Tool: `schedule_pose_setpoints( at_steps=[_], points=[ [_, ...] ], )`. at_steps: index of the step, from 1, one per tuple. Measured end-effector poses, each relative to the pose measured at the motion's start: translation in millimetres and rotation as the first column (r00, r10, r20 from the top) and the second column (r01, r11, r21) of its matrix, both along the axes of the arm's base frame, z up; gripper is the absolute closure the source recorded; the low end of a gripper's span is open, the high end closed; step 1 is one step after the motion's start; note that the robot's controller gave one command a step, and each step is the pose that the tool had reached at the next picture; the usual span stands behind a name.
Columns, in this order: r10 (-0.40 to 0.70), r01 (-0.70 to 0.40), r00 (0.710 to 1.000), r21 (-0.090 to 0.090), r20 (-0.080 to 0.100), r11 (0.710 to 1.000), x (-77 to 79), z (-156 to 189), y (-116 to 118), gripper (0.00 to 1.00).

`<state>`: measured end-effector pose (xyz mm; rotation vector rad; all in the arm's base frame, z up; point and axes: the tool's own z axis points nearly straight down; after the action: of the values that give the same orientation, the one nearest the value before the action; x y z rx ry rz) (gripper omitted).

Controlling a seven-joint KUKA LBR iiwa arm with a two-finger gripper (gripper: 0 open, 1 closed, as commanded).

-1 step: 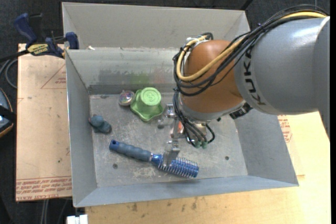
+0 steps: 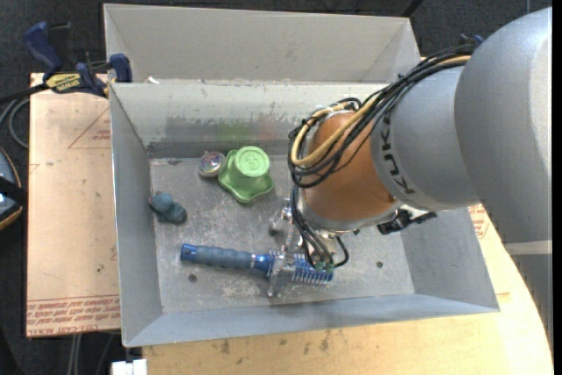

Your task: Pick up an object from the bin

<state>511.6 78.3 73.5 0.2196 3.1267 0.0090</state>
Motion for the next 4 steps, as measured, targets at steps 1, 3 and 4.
schedule_pose_setpoints(
  at_steps=[1, 3, 4],
  points=[
    [0.069, -0.069, 0.998, -0.003, -0.004, 0.998, 5.9, 27.4, 30.6, 0.00],
    [-0.064, 0.064, 0.998, 0.001, -0.005, 0.998, 14.9, -0.1, -2.9, 0.00],
    [-0.045, 0.045, 0.999, -0.005, 0.001, 0.999, 28.3, 1.5, 35.9, 0.00]
  ],
)
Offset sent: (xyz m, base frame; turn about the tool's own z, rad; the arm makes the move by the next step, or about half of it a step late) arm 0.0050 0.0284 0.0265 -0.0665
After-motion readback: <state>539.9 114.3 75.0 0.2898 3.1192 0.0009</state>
